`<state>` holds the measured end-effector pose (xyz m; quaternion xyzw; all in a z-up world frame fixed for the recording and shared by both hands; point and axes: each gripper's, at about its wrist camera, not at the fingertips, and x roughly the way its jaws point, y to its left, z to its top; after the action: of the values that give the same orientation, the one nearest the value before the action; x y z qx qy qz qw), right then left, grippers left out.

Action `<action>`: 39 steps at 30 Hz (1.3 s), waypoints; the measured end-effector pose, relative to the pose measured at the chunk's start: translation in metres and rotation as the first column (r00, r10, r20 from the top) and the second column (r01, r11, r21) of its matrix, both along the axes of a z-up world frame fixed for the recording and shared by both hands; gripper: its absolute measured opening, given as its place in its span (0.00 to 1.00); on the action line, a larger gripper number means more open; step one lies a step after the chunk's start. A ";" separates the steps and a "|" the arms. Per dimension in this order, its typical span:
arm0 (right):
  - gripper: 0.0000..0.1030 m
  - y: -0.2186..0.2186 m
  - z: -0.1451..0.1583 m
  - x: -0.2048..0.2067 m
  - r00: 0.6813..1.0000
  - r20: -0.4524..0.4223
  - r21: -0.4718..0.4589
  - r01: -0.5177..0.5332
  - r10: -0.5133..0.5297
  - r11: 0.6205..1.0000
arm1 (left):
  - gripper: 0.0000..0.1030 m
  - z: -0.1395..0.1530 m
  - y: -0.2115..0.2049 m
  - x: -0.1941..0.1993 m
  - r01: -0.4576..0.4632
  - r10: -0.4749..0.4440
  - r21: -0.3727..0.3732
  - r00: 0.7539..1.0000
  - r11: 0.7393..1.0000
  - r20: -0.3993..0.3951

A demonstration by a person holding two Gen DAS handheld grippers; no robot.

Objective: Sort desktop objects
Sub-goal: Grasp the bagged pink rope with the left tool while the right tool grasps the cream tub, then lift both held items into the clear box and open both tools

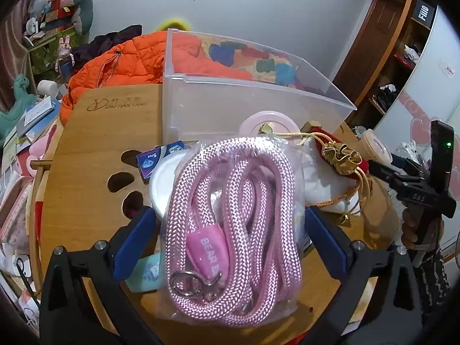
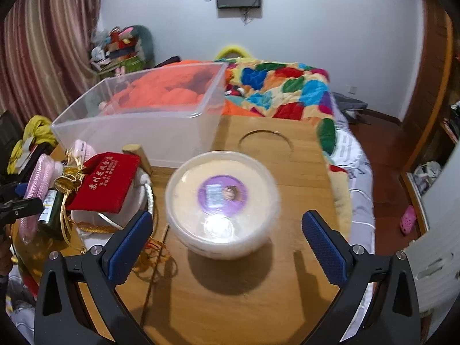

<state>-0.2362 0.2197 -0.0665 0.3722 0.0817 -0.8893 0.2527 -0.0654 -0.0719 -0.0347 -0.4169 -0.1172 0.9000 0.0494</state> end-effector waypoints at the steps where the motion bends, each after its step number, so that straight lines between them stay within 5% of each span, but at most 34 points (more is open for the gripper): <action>1: 0.98 -0.002 -0.001 -0.002 1.000 0.002 0.004 -0.004 0.004 1.000 | 1.00 0.000 0.000 0.000 -0.001 0.001 0.000 1.000 1.000 -0.001; 11: 0.55 -0.011 -0.008 -0.010 1.000 0.005 0.039 0.005 -0.005 0.999 | 1.00 -0.004 -0.003 0.008 0.014 -0.013 0.012 0.999 1.000 -0.039; 14: 0.55 -0.007 -0.006 -0.011 1.000 0.014 0.030 0.002 -0.002 1.000 | 0.98 -0.007 -0.011 0.015 0.003 -0.001 0.037 0.999 0.999 -0.038; 17: 0.55 -0.008 -0.006 -0.009 1.000 0.009 0.039 -0.006 0.006 0.999 | 0.81 -0.008 -0.015 0.020 0.017 -0.015 0.061 1.000 0.998 -0.024; 25: 0.53 0.001 0.004 0.001 0.999 0.031 -0.034 -0.015 0.016 0.999 | 0.62 -0.002 0.003 0.030 0.020 -0.025 -0.104 0.998 0.994 -0.049; 39: 0.53 0.007 0.039 0.028 0.998 -0.044 -0.074 -0.044 0.041 0.996 | 0.57 0.029 -0.001 0.053 -0.044 0.016 -0.178 0.988 0.983 -0.156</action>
<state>-0.2079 0.2272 -0.0273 0.3416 0.0615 -0.8940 0.2835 -0.0123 -0.0726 -0.0057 -0.3469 -0.0372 0.9372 0.0067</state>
